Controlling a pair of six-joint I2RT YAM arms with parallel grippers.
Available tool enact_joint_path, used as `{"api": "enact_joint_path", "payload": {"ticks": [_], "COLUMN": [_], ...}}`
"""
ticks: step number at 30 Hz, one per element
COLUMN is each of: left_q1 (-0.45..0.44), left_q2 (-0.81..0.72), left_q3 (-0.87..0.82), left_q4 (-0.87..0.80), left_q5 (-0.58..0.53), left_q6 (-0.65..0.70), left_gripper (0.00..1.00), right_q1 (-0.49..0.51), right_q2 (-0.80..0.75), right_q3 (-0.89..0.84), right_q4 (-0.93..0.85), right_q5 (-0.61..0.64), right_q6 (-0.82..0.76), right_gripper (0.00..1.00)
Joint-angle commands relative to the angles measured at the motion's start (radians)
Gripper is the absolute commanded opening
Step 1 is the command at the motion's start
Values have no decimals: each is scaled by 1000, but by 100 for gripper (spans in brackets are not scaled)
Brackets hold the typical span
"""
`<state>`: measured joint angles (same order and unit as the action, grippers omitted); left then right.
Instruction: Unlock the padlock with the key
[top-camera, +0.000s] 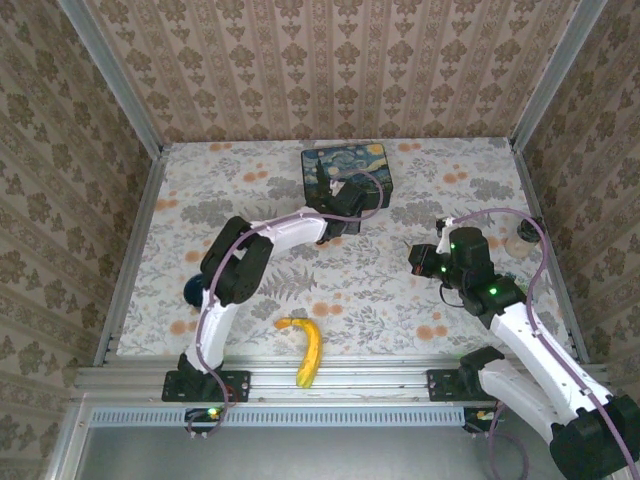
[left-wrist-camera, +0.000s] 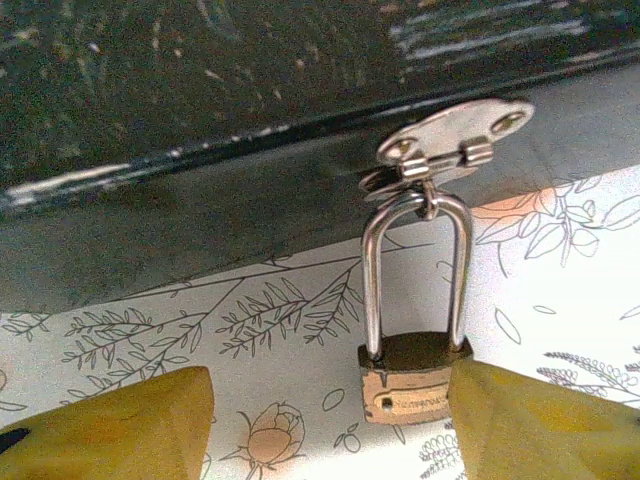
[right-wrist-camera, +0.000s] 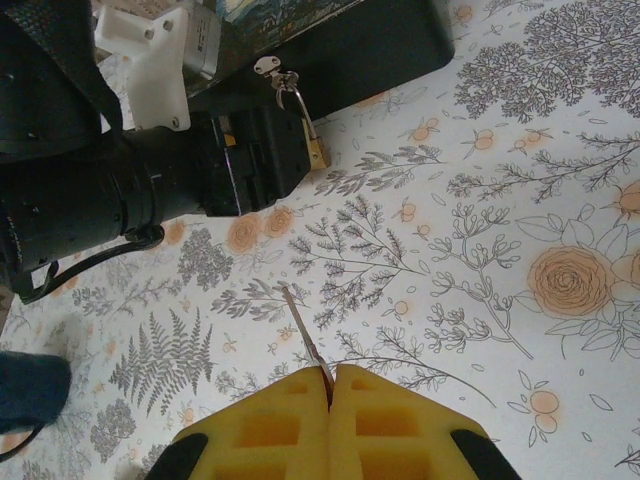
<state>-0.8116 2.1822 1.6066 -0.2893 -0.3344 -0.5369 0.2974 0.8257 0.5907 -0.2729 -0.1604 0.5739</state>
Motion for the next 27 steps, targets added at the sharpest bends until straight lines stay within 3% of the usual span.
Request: {"api": "enact_joint_path", "payload": {"ticks": [1, 12, 27], "left_q1": [4, 8, 14], "left_q2": [19, 97, 152], "left_q3": [36, 110, 177], "left_q4": [-18, -17, -7], "left_q5": [-7, 38, -5], "left_q6": [21, 19, 2], "left_gripper": [60, 66, 54], "right_q1": [-6, -5, -6], "right_q2": [11, 68, 84], "right_q3": [-18, -14, -15], "right_q4": [8, 63, 81], "right_q5": [25, 3, -6], "right_q6": [-22, -17, -19], "right_gripper": [0, 0, 0]}}
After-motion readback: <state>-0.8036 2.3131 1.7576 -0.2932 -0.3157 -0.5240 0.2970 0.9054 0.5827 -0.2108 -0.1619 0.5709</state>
